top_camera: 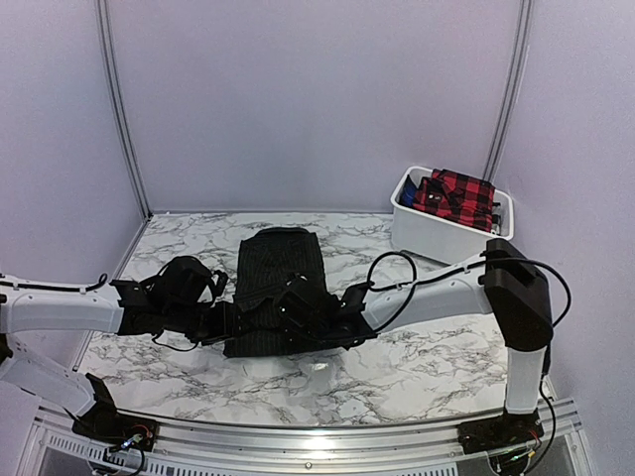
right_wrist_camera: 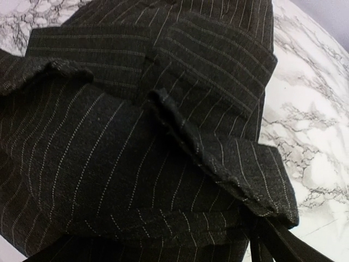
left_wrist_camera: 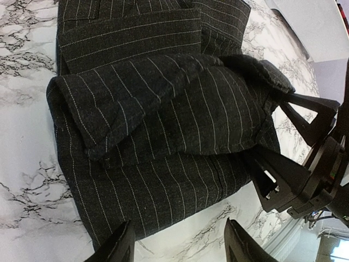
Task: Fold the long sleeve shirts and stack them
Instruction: Adjust the 2/3-rectangle-folded shirt at the center of the board.
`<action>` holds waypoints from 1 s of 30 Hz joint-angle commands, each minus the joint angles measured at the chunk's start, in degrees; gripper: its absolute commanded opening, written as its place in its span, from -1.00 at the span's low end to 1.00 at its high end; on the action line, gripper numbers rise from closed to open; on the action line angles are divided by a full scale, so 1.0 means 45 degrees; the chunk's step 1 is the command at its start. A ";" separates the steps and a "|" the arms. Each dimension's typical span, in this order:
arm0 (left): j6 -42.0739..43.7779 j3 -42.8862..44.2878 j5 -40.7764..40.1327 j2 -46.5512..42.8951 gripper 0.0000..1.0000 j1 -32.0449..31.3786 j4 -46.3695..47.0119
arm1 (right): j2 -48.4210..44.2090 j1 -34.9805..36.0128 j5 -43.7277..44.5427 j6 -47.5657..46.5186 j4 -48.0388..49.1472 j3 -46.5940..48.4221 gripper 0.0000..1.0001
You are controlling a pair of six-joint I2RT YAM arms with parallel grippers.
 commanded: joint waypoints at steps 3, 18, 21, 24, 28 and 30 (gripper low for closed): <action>-0.0051 -0.0272 -0.0198 -0.0366 0.11 -0.0028 -0.0078 | 0.0412 -0.0726 0.0694 0.0272 -0.1007 0.1619 0.76; 0.0130 0.0296 -0.0201 -0.0081 -0.07 -0.0042 -0.0091 | 0.3004 -0.3231 -0.1213 -0.0992 -0.0984 0.5704 0.76; 0.0444 0.0837 -0.0657 0.0602 -0.10 -0.0028 -0.0072 | 0.3043 -0.3484 -0.1391 -0.1159 -0.1229 0.6237 0.76; 0.0648 0.1669 -0.1059 0.1592 -0.21 0.0098 -0.0072 | 0.2772 -0.3517 -0.1436 -0.1323 -0.1604 0.6595 0.76; 0.0614 0.2730 -0.1524 0.2887 -0.39 0.0710 -0.0057 | 0.1685 -0.3490 -0.2210 -0.1212 -0.1426 0.5766 0.76; 0.0574 0.3134 -0.1712 0.3566 -0.50 0.1233 -0.0044 | 0.1169 -0.3454 -0.2995 -0.1040 -0.1290 0.4990 0.73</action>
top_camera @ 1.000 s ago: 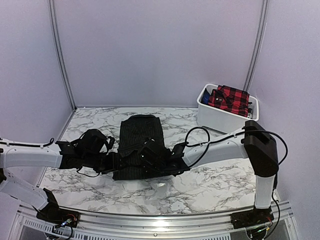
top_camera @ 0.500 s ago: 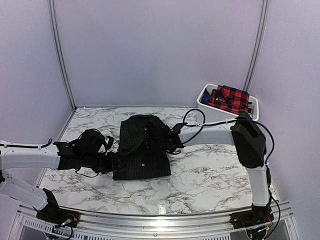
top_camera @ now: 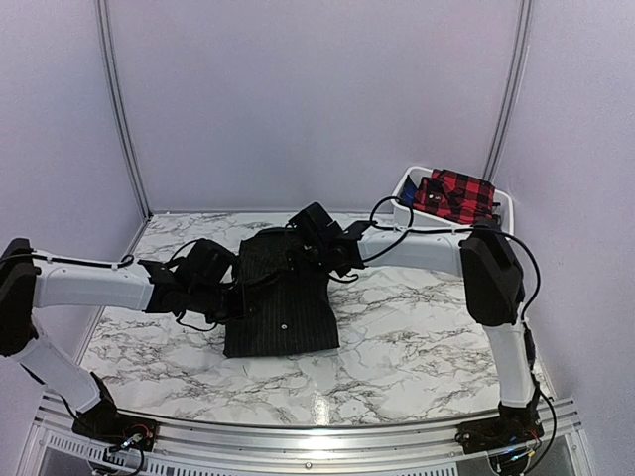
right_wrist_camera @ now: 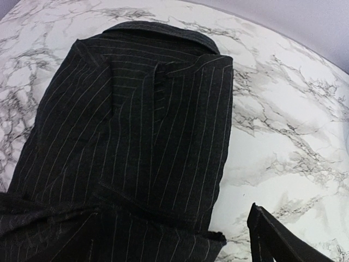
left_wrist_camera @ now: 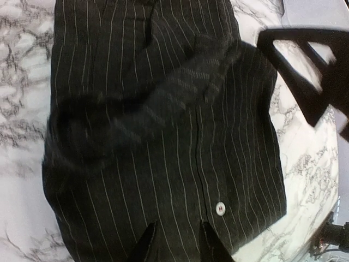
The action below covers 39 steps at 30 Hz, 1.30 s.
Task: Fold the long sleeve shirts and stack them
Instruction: Adjust the 2/3-rectangle-folded shirt at the center of the board, then smooth out the 2/3-rectangle-folded shirt at the center of the board.
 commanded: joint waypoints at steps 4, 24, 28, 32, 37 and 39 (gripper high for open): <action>0.0613 0.1810 -0.0890 0.2454 -0.57 0.1937 -0.0033 | -0.2341 0.0388 -0.1939 0.0271 0.0359 -0.2125 0.71; 0.1811 0.4418 -0.0181 0.4849 -0.60 0.3197 -0.1038 | -0.0650 -0.1285 -0.6192 0.0386 0.1878 -0.2711 -0.13; 0.1830 0.4370 -0.0271 0.4900 -0.60 0.3250 -0.1102 | -0.0208 -0.1932 -0.6680 0.0292 0.2054 -0.2920 -0.12; 0.1927 0.4323 -0.0317 0.4952 -0.61 0.3280 -0.1159 | -0.0186 -0.2270 -0.7121 -0.0011 0.1967 -0.2842 -0.06; 0.2057 0.4268 -0.0498 0.4786 -0.60 0.3316 -0.1335 | -0.1201 -0.2083 -0.6840 -0.0220 0.1538 -0.2689 -0.02; 0.2158 0.4277 -0.0738 0.4570 -0.60 0.3320 -0.1406 | -0.1680 -0.1785 -0.6505 -0.0283 0.1518 -0.2628 0.01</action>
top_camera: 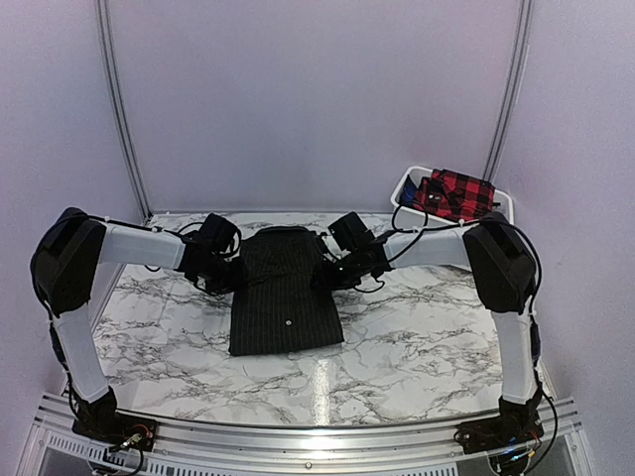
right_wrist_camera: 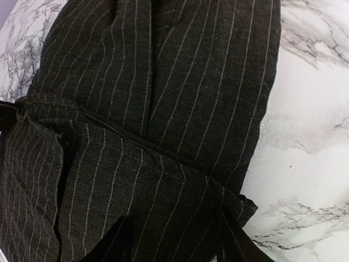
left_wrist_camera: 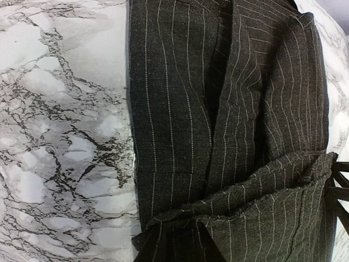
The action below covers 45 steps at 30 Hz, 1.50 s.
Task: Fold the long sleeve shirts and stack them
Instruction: Smooth out the 2/3-rectangle-folded shirt at the center of the board, then pick up the 2/3-rectangle-folded shirt from the center of the board.
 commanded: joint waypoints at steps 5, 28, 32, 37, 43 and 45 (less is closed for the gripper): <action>0.0731 0.0435 -0.1122 -0.0922 -0.57 0.0147 -0.0992 | -0.1045 0.1428 0.1130 -0.0531 -0.0746 0.1521 0.03; -0.0610 -0.3413 0.0167 -0.5127 -0.44 -0.1260 -0.1028 | 0.2835 0.1762 0.2308 -0.0689 -0.2664 0.6295 0.26; -0.1220 -0.4350 0.0187 -0.5650 -0.44 -0.1749 -0.0584 | 0.0909 0.1769 0.2329 -0.0567 -0.2059 0.4526 0.32; -0.1775 -0.5328 0.0466 -0.6085 -0.45 -0.2016 -0.0055 | -0.1395 0.1411 0.0916 0.0071 -0.0056 0.0886 0.30; -0.2169 -0.5857 0.0645 -0.6559 -0.45 -0.2214 0.0218 | -0.3086 0.1343 -0.0463 0.0879 0.1635 -0.2665 0.17; -0.2266 -0.5854 0.0783 -0.6699 -0.45 -0.2319 0.0362 | -0.3623 0.1492 -0.0606 0.1124 0.2061 -0.3604 0.14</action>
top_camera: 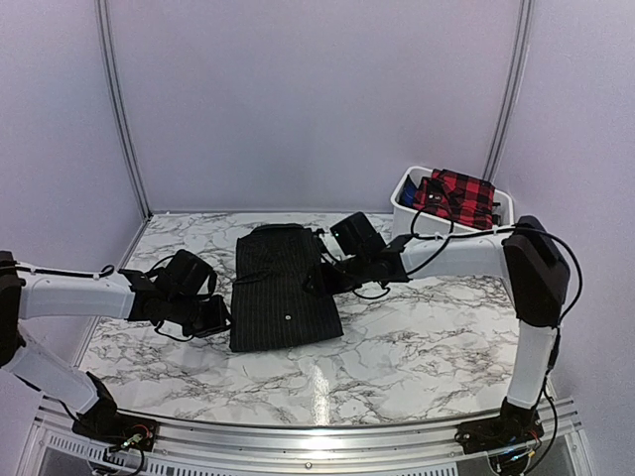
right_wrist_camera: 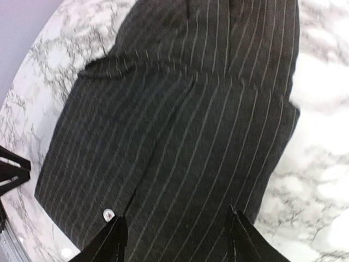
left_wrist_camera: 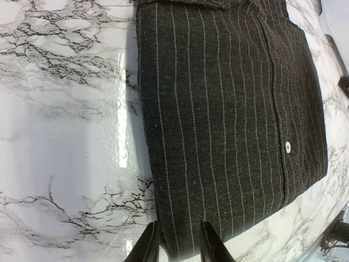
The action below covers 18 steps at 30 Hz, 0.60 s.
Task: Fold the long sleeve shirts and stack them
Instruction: Pick up the 2/3-rectangle-folded shirt from the center of the board.
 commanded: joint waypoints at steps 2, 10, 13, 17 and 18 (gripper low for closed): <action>-0.0468 -0.0003 0.0402 -0.0621 -0.46 -0.0346 0.0962 | -0.1179 0.0449 -0.0970 0.0862 0.1335 -0.2151 0.09; -0.1008 -0.0191 0.0491 0.0210 -0.56 -0.0518 0.1617 | -0.2357 0.1028 -0.0590 0.1206 0.1478 -0.3779 0.03; -0.1327 -0.0741 0.0337 0.0284 -0.60 -0.0518 0.1719 | -0.2414 0.1043 -0.0631 0.1307 0.1606 -0.4399 0.02; -0.1516 -0.1344 0.0430 0.0423 -0.62 -0.0518 0.1912 | -0.2474 0.1040 -0.0828 0.1463 0.1941 -0.5118 0.01; -0.1545 -0.1492 0.0450 0.0446 -0.62 -0.0520 0.1958 | -0.2457 0.1060 -0.0866 0.1498 0.2034 -0.5281 0.01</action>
